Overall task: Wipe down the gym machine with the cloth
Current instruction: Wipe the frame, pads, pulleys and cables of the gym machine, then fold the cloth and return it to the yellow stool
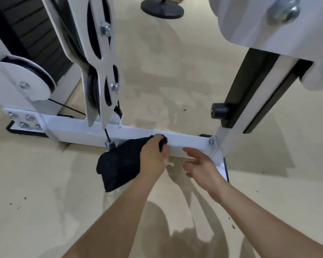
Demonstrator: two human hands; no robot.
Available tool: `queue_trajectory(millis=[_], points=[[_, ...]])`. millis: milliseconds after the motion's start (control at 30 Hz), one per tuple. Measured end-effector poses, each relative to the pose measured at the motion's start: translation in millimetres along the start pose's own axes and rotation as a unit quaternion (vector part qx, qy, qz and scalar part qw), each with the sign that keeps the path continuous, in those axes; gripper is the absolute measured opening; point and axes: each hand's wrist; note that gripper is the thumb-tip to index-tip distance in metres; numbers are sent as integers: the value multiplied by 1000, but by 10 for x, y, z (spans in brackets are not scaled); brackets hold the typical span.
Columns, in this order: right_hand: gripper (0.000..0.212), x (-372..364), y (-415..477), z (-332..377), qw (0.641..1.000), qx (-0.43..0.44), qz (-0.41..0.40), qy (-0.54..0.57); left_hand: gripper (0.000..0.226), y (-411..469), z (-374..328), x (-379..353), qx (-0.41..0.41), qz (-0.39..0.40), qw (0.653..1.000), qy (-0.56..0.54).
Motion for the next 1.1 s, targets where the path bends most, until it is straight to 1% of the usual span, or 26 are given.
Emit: queue_trajectory(millis=[67,100,167,200,233,267,300,367,400,467,533,567,633,700,733,800,867,900,933,1000,1067,1100], points=[[50,105,-5,21,1000,10,18,-9,10,49,-354,-212,-14,111,994,6],[54,170,-8,33,999,23,19,-34,12,70,-530,-280,-11,165,986,-16],[62,340,-20,74,997,37,9,-65,15,117,-800,-303,17,249,962,-113],[65,443,-27,98,998,36,17,-48,16,120,-875,-260,37,270,948,-168],[65,551,-40,128,997,43,40,-41,16,100,-910,-193,55,277,935,-213],[63,662,-44,160,994,62,65,-59,17,54,-928,-116,68,279,927,-243],[61,764,-57,196,985,83,93,-116,22,-16,-933,-40,75,284,922,-252],[55,885,-99,270,958,109,146,-221,28,-178,-906,88,83,294,925,-227],[53,910,-123,306,945,120,167,-255,28,-271,-890,163,90,291,930,-205],[54,915,-182,383,929,146,197,-277,27,-464,-888,317,118,293,927,-200],[58,894,-271,474,920,168,234,-267,28,-679,-961,481,134,299,919,-219],[57,873,-328,513,915,166,263,-257,29,-782,-1015,570,138,298,918,-222],[42,791,-464,558,902,159,321,-242,25,-1007,-1123,785,142,291,919,-224],[32,661,-636,586,886,190,336,-256,18,-1243,-1192,1009,144,278,930,-193],[30,578,-736,592,880,215,337,-258,17,-1382,-1214,1120,146,258,940,-168],[28,382,-967,573,878,238,348,-228,16,-1692,-1237,1341,165,184,963,-103],[29,162,-1242,513,884,202,386,-171,11,-2043,-1235,1573,180,94,978,-44],[31,35,-1392,483,875,174,425,-155,10,-2246,-1220,1710,185,58,981,-21],[34,-93,-1547,469,855,143,476,-145,9,-2464,-1194,1852,190,31,981,0],[37,-366,-1868,472,800,79,582,-124,13,-3004,-1118,2136,218,-16,975,31],[31,-658,-2219,465,739,32,666,-99,24,-3631,-1049,2368,260,-54,962,54],[25,-810,-2405,443,715,28,692,-96,30,-3947,-1019,2467,284,-71,954,68]])
Point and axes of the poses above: each hand's wrist, its own y-axis towards the middle knuckle, its own x-axis out of the back of the hand, z = x × y, and after that the axes turned 12 degrees about y, right-handed
